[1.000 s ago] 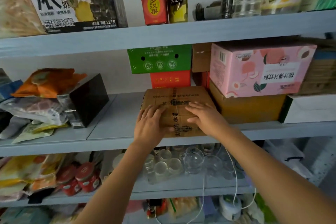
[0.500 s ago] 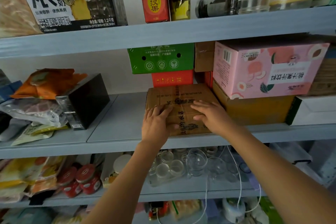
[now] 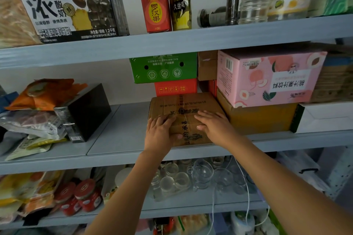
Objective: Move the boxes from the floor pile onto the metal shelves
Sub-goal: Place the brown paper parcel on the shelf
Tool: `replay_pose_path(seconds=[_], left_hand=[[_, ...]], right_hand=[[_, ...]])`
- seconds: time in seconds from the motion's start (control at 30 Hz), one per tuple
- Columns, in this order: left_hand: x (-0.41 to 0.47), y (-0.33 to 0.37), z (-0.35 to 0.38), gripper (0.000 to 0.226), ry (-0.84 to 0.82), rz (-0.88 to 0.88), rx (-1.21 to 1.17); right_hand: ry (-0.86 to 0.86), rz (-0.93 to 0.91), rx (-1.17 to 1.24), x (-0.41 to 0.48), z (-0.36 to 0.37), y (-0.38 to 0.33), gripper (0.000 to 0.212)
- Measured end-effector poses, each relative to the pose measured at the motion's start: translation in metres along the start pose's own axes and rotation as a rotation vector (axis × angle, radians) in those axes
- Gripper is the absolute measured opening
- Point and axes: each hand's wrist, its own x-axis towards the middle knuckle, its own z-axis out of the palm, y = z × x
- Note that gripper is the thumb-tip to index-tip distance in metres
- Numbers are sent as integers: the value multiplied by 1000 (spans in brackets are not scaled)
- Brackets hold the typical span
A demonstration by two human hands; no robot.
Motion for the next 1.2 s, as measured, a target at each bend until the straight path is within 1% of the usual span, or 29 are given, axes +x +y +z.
replay_pose_path(seconds=[0.13, 0.27, 0.33, 0.43, 0.53, 0.6, 0.67, 0.77, 0.87, 0.97, 1.13, 1.2], left_hand=[[1, 2, -2, 71, -30, -4, 16], [-1, 7, -7, 71, -49, 0, 60], [-1, 10, -11, 68, -62, -2, 23], [-3, 15, -20, 56, -3, 35, -183], [-8, 23, -30, 46, 57, 72, -379], [-16, 32, -39, 41, 57, 24, -556], [-27, 41, -45, 34, 40, -23, -751], [-41, 54, -42, 29, 21, -71, -929], [-49, 64, -29, 31, -7, -94, -1032], [-56, 78, -21, 31, -34, -98, -1108], [-79, 114, -22, 26, -123, -94, -1159], [-89, 131, -25, 25, -169, -73, -1166]], right_hand=[[13, 3, -5, -3, -2, -2, 49], [93, 19, 14, -9, 4, -6, 47], [109, 29, 36, -13, 5, -10, 46], [103, 29, 156, -21, -8, -17, 46], [226, 13, 305, -39, -30, -28, 45], [315, 29, 392, -53, -42, -36, 44], [370, 91, 516, -67, -50, -41, 42], [428, 175, 729, -85, -50, -42, 38], [444, 228, 850, -101, -46, -40, 37], [463, 274, 903, -118, -43, -36, 36], [497, 378, 871, -161, -50, -22, 30], [496, 414, 852, -184, -58, -16, 31]])
